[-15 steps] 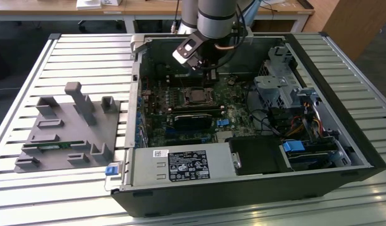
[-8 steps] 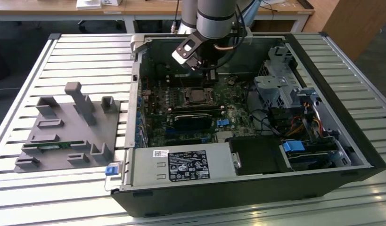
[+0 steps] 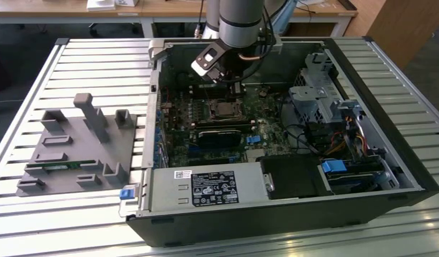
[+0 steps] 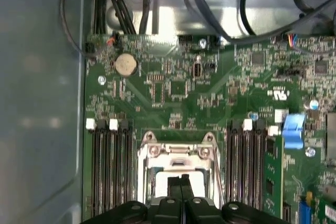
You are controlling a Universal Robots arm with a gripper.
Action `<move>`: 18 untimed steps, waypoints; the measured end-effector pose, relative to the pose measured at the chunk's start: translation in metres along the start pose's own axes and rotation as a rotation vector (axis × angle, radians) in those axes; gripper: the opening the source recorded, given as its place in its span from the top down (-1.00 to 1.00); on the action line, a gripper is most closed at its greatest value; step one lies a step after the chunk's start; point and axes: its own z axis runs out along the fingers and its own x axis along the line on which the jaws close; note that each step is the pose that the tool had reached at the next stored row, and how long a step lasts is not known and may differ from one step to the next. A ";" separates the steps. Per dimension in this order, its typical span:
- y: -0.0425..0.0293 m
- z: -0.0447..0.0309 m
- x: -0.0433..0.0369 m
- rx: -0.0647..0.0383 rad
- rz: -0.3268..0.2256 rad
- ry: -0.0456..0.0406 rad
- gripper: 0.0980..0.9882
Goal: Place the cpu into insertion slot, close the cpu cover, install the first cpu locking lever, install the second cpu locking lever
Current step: 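Close the cpu cover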
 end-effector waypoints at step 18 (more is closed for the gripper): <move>-0.0209 0.0141 -0.0007 0.006 -0.001 0.0009 0.96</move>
